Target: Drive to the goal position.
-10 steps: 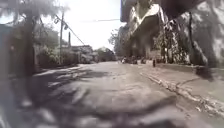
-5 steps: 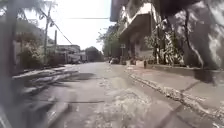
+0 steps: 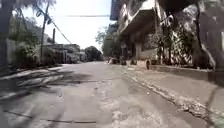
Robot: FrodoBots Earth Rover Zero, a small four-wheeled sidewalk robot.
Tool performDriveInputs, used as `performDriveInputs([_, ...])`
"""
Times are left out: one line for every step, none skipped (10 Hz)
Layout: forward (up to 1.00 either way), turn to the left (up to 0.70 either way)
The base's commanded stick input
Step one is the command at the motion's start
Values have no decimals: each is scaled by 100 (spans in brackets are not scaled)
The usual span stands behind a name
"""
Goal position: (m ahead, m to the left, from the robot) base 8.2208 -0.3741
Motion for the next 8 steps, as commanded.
performDriveInputs([100, 9])
performDriveInputs([100, 9])
performDriveInputs([100, 9])
performDriveInputs([100, 9])
performDriveInputs([100, 9])
performDriveInputs([100, 9])
performDriveInputs([100, 9])
performDriveInputs([100, 9])
